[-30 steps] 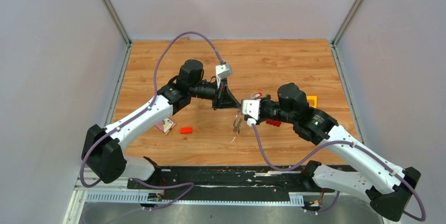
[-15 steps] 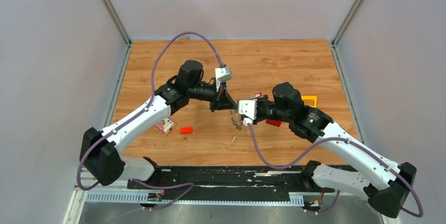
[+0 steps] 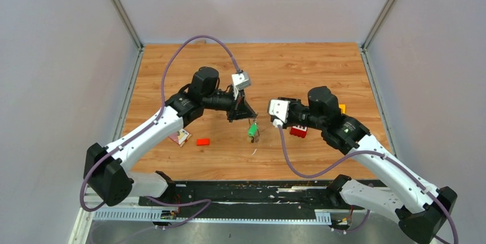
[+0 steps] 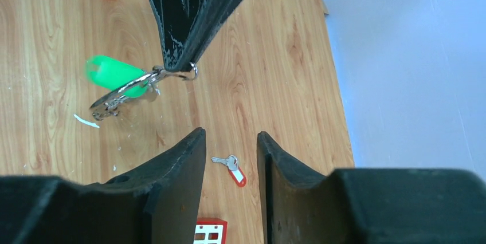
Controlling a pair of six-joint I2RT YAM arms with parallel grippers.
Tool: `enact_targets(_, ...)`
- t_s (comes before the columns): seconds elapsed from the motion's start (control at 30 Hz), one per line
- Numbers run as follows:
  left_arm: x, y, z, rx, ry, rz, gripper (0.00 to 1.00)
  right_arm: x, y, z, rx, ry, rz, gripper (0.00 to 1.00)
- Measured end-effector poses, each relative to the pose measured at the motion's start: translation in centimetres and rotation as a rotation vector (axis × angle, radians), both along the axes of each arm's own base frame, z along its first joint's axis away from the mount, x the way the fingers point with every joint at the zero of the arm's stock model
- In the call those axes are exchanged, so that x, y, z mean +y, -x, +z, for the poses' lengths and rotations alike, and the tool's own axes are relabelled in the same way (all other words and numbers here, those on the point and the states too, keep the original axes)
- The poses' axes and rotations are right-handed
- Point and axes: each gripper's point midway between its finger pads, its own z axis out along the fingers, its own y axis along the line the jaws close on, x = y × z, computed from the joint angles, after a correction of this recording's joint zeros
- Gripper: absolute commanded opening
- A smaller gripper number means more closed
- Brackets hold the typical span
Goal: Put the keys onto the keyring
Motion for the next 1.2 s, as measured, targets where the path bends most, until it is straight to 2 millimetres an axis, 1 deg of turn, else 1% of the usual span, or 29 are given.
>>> enact_targets(0.13, 0.3, -0.2, 0.7, -0.024, 0.016, 0.037, 0.0, -0.4, 0.3, 0.4, 0.054, -0.057, 0.025, 0.48)
enact_targets(0.2, 0.4, -0.6, 0.9, -0.031, 0.022, 0.062, 0.0, -0.2, 0.7, 0.0, 0.106, -0.073, 0.055, 0.52)
enact_targets(0.3, 0.4, -1.1, 0.8, -0.03, 0.025, 0.097, 0.0, 0.7, 1.6, -1.2, 0.197, -0.082, 0.108, 0.57)
enact_targets(0.43, 0.5, -1.6, 0.5, -0.017, 0.021, 0.138, 0.0, 2.0, 2.5, -3.2, 0.33, -0.082, 0.167, 0.59)
enact_targets(0.6, 0.5, -2.4, 0.7, -0.01, 0.028, 0.189, 0.0, 2.8, 3.1, -4.0, 0.424, -0.103, 0.192, 0.6)
enact_targets(0.73, 0.4, -2.8, 1.1, -0.001, 0.047, 0.217, 0.0, 3.4, 2.6, -4.7, 0.463, -0.118, 0.176, 0.57)
enact_targets(0.8, 0.4, -3.1, 1.2, 0.009, 0.06, 0.231, 0.0, 3.6, 2.3, -5.3, 0.486, -0.116, 0.165, 0.53)
enact_targets(0.83, 0.5, -3.2, 1.2, 0.019, 0.066, 0.239, 0.0, 3.6, 2.1, -5.8, 0.5, -0.112, 0.152, 0.47)
enact_targets(0.93, 0.7, -3.6, 1.1, 0.046, 0.085, 0.259, 0.0, 3.8, 1.3, -6.8, 0.52, -0.103, 0.114, 0.23)
enact_targets(1.0, 0.9, -3.9, 1.0, 0.062, 0.097, 0.27, 0.0, 3.8, 0.8, -7.2, 0.526, -0.098, 0.087, 0.1)
enact_targets(1.07, 1.2, -4.3, 0.9, 0.072, 0.108, 0.285, 0.0, 3.6, 0.5, -7.3, 0.524, -0.096, 0.067, 0.01)
enact_targets(1.2, 2.4, -5.4, 0.5, 0.1, 0.128, 0.334, 0.0, 3.2, -0.1, -7.1, 0.493, -0.091, 0.034, 0.0)
